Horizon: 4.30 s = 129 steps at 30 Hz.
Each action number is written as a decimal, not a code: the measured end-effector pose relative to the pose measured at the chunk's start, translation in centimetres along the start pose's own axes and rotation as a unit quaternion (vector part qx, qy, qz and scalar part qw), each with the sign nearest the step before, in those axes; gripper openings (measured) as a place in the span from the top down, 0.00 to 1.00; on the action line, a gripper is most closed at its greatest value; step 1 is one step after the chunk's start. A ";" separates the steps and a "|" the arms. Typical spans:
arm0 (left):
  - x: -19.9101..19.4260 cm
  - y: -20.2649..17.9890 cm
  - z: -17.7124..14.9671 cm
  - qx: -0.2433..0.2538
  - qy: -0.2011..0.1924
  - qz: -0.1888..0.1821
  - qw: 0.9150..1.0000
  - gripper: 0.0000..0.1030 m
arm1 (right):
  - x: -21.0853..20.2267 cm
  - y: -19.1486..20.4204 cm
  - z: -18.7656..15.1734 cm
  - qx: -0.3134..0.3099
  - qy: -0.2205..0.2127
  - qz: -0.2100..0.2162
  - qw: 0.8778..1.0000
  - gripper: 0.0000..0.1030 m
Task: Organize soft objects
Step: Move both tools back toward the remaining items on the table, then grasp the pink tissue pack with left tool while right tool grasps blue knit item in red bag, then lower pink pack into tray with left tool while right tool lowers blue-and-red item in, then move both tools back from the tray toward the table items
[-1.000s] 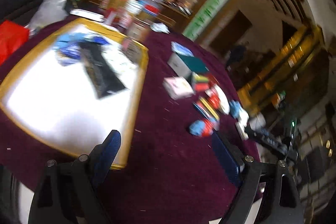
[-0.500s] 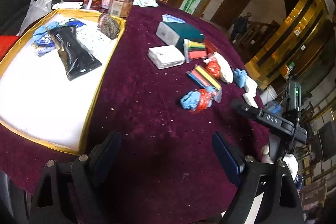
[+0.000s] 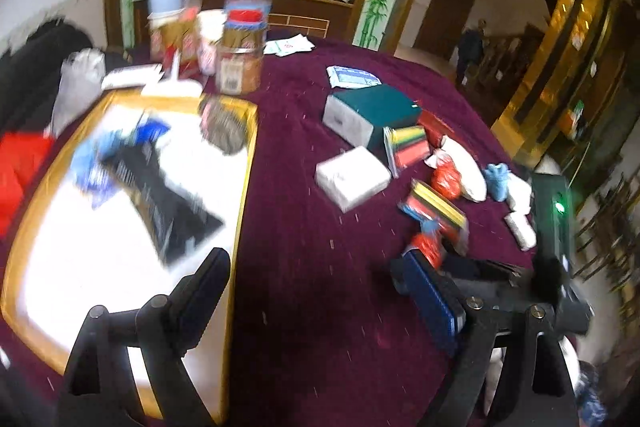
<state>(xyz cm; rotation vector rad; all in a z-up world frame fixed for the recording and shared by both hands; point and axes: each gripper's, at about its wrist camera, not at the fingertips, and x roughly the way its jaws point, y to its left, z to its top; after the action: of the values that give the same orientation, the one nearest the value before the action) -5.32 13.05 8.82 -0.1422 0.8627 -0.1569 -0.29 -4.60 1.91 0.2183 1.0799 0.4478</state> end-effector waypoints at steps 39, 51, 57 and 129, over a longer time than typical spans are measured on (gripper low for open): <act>4.3 -2.7 2.0 0.083 0.029 -0.067 0.994 0.34 | -3.6 -1.9 -2.5 -0.027 -0.034 -0.023 0.999 0.64; -2.2 13.8 -1.5 -0.060 0.010 0.050 0.997 0.34 | -4.7 2.5 -1.6 -0.052 -0.040 -0.012 0.998 0.64; -0.2 17.8 -2.3 -0.092 0.035 0.074 0.992 0.33 | -3.5 7.4 -1.5 -0.098 -0.026 -0.014 0.995 0.64; 2.8 -2.6 -10.0 -0.021 0.052 -0.139 0.989 0.01 | -0.7 -6.9 3.6 0.072 -0.028 -0.050 0.996 0.26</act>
<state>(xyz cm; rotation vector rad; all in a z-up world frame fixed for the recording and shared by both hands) -11.37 9.38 0.80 -0.2967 0.9475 -0.4102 4.27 -10.91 1.50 0.3011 1.0642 0.2721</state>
